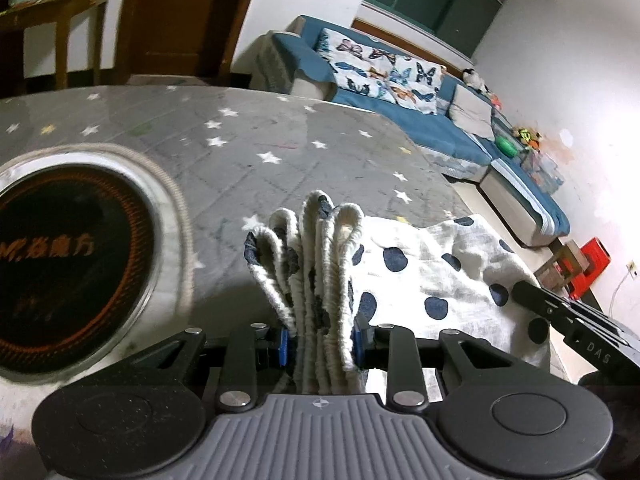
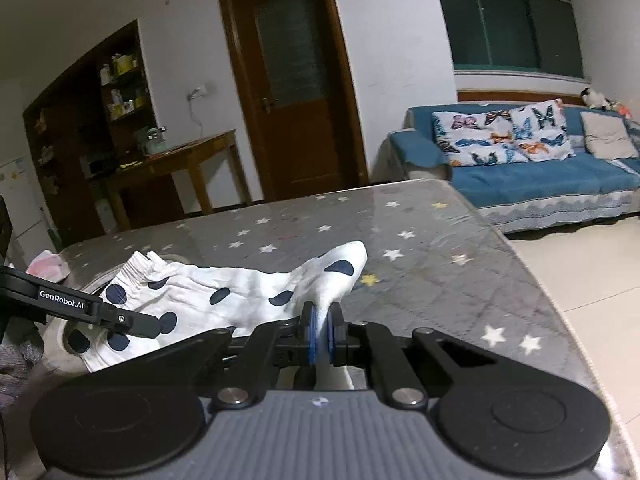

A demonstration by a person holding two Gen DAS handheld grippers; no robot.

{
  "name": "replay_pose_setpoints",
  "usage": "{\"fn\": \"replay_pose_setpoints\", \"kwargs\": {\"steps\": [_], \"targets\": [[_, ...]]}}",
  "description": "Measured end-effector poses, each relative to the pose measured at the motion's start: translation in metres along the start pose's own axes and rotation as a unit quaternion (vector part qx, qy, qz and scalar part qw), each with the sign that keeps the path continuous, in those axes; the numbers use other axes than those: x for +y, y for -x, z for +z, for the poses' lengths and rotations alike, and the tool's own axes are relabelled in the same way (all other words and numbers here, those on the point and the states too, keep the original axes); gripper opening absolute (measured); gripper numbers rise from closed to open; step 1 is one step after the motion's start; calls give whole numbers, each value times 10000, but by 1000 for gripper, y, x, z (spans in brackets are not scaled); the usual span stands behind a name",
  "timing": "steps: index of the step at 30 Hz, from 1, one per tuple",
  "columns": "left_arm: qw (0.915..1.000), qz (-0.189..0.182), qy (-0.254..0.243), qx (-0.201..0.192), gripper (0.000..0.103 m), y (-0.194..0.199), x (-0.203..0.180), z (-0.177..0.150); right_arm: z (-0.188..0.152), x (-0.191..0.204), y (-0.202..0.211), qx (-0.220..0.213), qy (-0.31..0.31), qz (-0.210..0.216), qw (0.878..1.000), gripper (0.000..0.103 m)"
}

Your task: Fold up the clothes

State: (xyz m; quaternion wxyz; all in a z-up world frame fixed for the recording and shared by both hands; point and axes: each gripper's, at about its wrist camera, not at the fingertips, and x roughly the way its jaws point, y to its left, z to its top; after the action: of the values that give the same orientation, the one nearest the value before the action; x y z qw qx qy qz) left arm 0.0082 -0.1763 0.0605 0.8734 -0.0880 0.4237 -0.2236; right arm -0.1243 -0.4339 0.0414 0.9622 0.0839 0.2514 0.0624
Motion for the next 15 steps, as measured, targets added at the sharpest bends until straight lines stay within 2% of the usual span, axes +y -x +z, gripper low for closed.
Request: {"fn": "replay_pose_setpoints", "kwargs": {"steps": [15], "targets": [[9993, 115, -206, 273, 31, -34, -20, 3, -10, -28, -13, 152, -187, -239, 9994, 5]]}}
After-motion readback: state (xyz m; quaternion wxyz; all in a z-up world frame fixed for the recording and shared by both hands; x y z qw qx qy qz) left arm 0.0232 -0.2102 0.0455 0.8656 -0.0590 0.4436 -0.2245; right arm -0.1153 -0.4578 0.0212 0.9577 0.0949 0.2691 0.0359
